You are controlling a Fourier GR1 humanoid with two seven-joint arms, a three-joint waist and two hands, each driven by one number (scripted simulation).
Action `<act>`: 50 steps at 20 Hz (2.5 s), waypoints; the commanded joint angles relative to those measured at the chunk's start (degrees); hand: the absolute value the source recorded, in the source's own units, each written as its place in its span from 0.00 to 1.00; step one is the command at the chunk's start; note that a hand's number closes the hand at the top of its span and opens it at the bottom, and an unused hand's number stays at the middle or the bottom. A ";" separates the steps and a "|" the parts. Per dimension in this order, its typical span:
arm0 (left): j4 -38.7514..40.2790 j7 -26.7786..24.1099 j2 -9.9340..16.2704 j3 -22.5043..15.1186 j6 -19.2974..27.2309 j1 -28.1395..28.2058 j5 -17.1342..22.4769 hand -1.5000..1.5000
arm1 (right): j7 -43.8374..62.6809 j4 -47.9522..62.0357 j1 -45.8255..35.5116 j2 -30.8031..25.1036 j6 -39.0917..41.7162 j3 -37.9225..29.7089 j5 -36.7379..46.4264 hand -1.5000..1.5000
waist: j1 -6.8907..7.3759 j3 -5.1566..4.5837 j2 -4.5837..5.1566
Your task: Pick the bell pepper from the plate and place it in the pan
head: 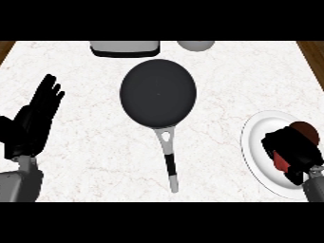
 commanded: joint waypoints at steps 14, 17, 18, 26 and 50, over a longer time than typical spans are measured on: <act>1.78 1.62 -2.25 -4.51 -0.97 -4.43 -1.06 0.50 | 52.42 -14.44 -24.00 22.48 0.58 25.22 0.93 1.00 | 6.73 0.39 -0.29; 2.35 0.72 -1.78 -4.58 -1.98 -4.08 -1.02 0.50 | 63.00 -14.69 -29.42 22.51 0.57 30.31 -0.51 1.00 | 8.02 0.33 0.12; 2.78 0.54 -2.32 -4.77 -1.08 -4.55 -1.68 0.50 | 66.23 -15.27 -31.58 22.52 1.40 31.71 -1.53 1.00 | 7.89 0.33 0.10; 1.93 0.26 -2.07 -5.04 -2.12 -3.85 -1.34 0.50 | 88.60 -7.38 -48.77 22.54 -3.00 34.05 -12.57 1.00 | 8.10 0.39 0.68; 0.45 1.22 0.10 0.38 -1.87 -2.07 0.61 0.50 | 60.38 34.61 -52.61 22.54 -41.22 23.68 -25.15 1.00 | 3.24 0.59 1.05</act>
